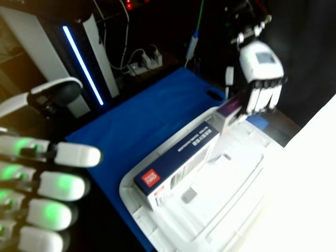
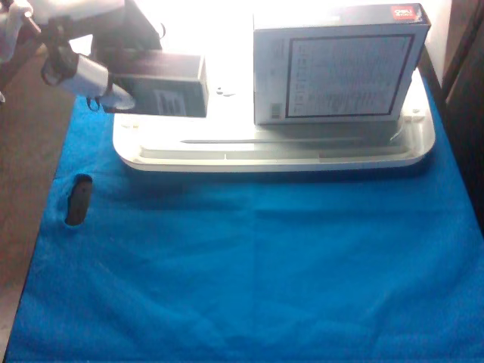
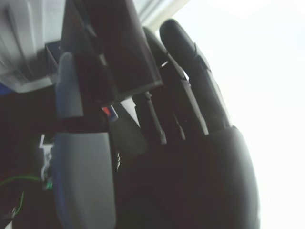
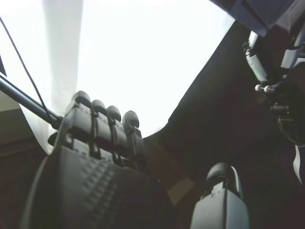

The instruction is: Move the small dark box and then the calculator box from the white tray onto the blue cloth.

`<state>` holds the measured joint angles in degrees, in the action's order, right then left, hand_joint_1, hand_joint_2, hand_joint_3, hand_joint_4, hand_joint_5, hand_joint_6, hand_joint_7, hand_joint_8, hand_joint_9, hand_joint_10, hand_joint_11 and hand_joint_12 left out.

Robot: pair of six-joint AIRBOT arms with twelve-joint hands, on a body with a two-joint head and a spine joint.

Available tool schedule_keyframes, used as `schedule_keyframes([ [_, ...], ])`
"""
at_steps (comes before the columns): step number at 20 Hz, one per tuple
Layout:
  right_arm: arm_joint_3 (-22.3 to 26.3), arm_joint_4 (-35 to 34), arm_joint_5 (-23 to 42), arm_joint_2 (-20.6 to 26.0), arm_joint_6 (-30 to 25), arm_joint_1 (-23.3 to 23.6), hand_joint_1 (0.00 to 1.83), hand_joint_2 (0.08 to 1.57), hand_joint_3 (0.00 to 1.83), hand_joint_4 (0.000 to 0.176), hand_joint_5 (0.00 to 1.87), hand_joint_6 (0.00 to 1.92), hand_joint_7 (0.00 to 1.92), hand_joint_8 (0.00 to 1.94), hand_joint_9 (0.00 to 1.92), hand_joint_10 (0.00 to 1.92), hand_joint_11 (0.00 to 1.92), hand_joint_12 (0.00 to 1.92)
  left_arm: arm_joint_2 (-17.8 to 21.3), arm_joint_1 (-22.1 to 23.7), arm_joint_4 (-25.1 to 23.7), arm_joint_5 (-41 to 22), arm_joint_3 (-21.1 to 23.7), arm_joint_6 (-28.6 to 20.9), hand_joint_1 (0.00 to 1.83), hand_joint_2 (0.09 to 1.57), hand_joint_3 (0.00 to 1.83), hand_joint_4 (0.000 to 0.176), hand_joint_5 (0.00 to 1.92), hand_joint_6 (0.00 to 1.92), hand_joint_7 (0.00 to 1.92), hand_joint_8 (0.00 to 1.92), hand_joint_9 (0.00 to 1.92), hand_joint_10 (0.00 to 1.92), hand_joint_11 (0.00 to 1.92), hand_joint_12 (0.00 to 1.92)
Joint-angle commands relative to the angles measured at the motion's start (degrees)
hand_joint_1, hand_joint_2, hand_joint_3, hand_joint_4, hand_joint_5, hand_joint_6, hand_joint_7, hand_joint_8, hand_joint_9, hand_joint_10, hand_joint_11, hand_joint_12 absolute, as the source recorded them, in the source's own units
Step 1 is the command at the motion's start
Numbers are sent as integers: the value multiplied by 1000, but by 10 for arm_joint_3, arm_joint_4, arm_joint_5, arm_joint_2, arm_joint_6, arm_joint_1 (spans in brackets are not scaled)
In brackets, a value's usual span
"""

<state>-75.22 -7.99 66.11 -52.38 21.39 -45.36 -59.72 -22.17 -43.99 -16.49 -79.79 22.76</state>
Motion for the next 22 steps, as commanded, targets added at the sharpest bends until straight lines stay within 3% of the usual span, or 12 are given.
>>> schedule_keyframes([
  [1,-3,-15,69,2,-5,8,179,824,0,0,232,14,84,5,29,3,0,0,11,18,-3,-62,11,-2,1278,1064,0,0,1042,701,1147,907,1159,666,930,1137],
  [3,-3,-15,69,2,-5,8,187,844,4,0,218,5,75,0,48,9,19,8,32,24,-30,-76,43,-2,1280,1066,0,0,1074,635,1119,970,1174,640,940,1158],
  [5,-3,-16,69,1,-5,8,194,858,8,0,183,0,47,0,38,3,19,8,48,24,-46,-89,66,-2,1290,1042,0,0,1134,532,1169,896,1184,646,840,1231],
  [6,-3,-16,69,1,-5,8,185,857,6,0,184,1,51,2,39,3,11,5,52,24,-57,-93,75,-2,1292,1042,1,0,1117,548,1180,890,1180,785,841,1341],
  [8,-3,-16,69,1,-5,8,176,859,5,0,182,0,46,0,38,2,9,4,57,22,-89,-95,95,-2,1288,1040,2,0,1070,667,1221,775,1161,808,886,1352],
  [11,-3,-16,69,-2,-5,8,178,864,5,0,143,0,16,0,21,0,42,19,64,2,-100,-113,117,-4,1282,1064,1,0,964,876,1216,739,1253,555,1039,1101],
  [13,-3,-16,69,-3,-5,8,178,865,4,0,142,0,16,0,21,1,47,21,65,-12,-100,-120,124,-6,1281,1069,2,0,948,904,1207,752,1311,420,1047,1077],
  [15,-3,-16,69,-4,-5,8,134,870,5,0,135,2,19,2,33,5,57,25,59,-30,-102,-128,124,-23,1251,1101,0,0,884,1072,1136,805,1281,292,1000,1001],
  [18,-3,-16,69,-5,-5,8,137,862,0,0,139,2,14,0,31,3,59,27,40,-55,-138,-150,105,-110,1276,1086,0,0,901,967,1171,819,1346,263,1015,1020],
  [20,-3,-17,69,-5,-5,8,152,855,0,0,128,0,7,0,27,1,60,28,31,-69,-138,-152,100,-117,1266,1085,0,0,917,965,1162,815,1331,257,984,1067],
  [21,-3,-17,69,-5,-5,8,151,854,0,0,117,0,2,0,23,0,62,29,26,-76,-134,-151,97,-117,1366,1062,0,0,924,937,1123,774,1194,745,940,1052],
  [22,-3,-17,69,-5,-5,8,151,854,0,0,117,0,2,0,23,0,62,29,23,-80,-131,-151,96,-117,1366,1062,0,0,924,937,1123,774,1194,745,940,1052],
])
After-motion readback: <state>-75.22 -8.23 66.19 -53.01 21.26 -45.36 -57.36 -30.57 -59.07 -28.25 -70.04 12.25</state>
